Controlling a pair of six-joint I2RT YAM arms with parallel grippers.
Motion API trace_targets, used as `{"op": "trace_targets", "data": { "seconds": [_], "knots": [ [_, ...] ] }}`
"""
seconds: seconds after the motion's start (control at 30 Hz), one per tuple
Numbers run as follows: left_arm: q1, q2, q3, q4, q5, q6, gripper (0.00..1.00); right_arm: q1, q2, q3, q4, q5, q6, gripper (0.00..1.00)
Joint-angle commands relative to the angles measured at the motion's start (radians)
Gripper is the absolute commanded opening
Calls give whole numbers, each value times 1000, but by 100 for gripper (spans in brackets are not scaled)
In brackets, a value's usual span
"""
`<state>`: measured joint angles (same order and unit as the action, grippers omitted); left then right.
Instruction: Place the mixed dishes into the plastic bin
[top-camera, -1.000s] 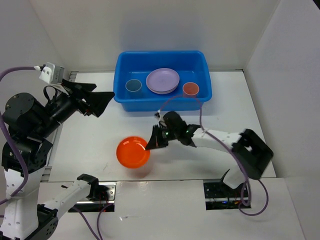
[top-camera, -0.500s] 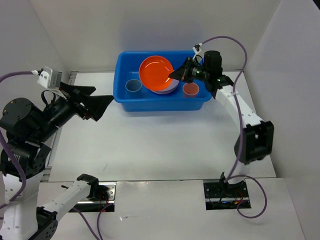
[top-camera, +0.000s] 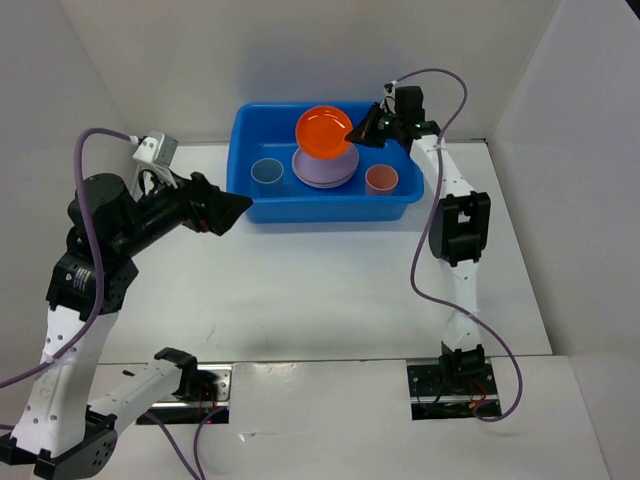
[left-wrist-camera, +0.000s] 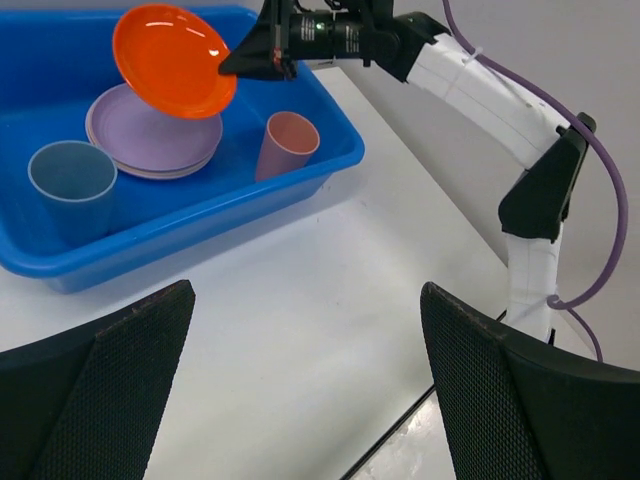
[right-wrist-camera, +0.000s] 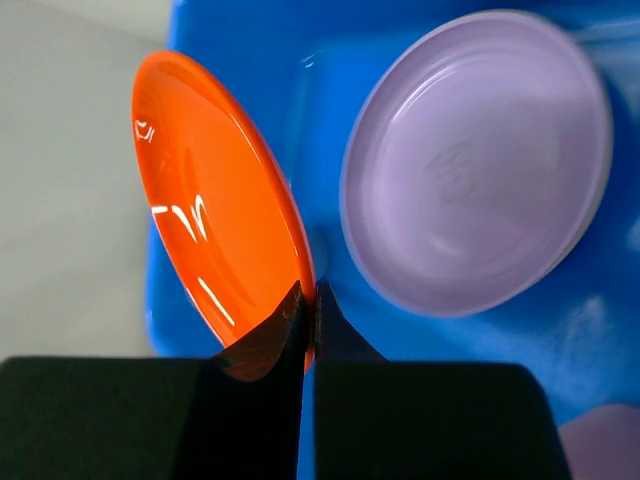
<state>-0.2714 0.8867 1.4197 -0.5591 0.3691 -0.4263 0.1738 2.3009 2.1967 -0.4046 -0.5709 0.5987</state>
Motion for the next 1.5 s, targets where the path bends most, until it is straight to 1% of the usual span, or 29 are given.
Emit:
{"op": "trace_targets", "data": {
  "seconds": [0.0,0.07,0.13,0.17,0.2,0.23,0.27,0.3,0.33,0.37,0.4,0.43,0.57,0.67,0.7,0.77,0.8,0.83,0.9,0.93,1.0,1.03,1.1,1.13,1.23,1.27,1.33,1.43,1.47],
  "knots": [
    [-3,-3,-19,67,22,-5,100,9,86,188,-105,28,-43,0],
    [-3,6,-19,67,22,6,100,9,179,274,-160,42,-57,0],
    [-3,15,-19,67,13,6,100,18,257,473,-284,72,-83,0],
    [-3,24,-19,67,13,6,100,18,363,568,-342,98,-83,0],
    [-3,24,-19,67,13,6,100,27,434,839,-473,114,-95,0],
    [-3,24,-19,67,13,15,100,27,521,927,-485,114,-80,0],
    [-3,35,-19,67,13,15,100,27,482,831,-446,44,-68,0],
    [-3,35,-19,67,13,15,100,18,491,810,-427,58,-59,0],
    [-3,35,-19,67,13,27,100,18,524,886,-485,92,-59,0],
    [-3,44,-7,58,13,27,100,18,547,931,-485,104,-59,0],
    [-3,44,-7,57,13,27,100,18,548,881,-475,89,-59,0],
    [-3,44,-7,57,4,27,100,18,583,943,-496,98,-59,2],
    [6,44,-7,57,4,37,100,18,609,943,-507,88,-59,5],
    [6,44,-7,57,4,37,100,18,609,943,-507,88,-59,11],
    [6,44,4,48,4,37,100,18,609,943,-507,88,-59,17],
    [6,35,4,48,4,37,100,18,598,943,-507,88,-59,23],
    [6,35,15,39,4,37,100,18,588,943,-507,88,-59,26],
    [6,35,15,39,-5,37,100,18,571,943,-507,77,-59,32],
    [6,26,24,30,-6,37,100,18,548,943,-507,77,-69,42],
    [6,26,24,30,-6,37,100,18,517,943,-516,77,-70,55],
    [6,15,35,21,-6,37,100,18,476,943,-536,77,-82,69],
    [6,15,35,21,-6,28,100,18,424,943,-545,86,-82,79],
    [6,5,35,21,4,18,100,18,359,943,-585,117,-111,87],
    [6,-6,35,21,4,18,100,18,285,943,-603,137,-123,100],
    [6,-29,35,21,17,9,100,58,149,943,-698,329,-197,100],
    [6,-43,35,21,17,9,100,72,62,943,-726,439,-210,100],
    [6,-72,16,33,17,-17,100,108,-51,934,-816,520,-211,100],
    [6,-104,-13,71,42,-55,100,186,-145,893,-898,688,-160,100],
    [6,-117,-36,89,62,-68,100,217,-212,858,-898,785,-160,100]
  ]
}}
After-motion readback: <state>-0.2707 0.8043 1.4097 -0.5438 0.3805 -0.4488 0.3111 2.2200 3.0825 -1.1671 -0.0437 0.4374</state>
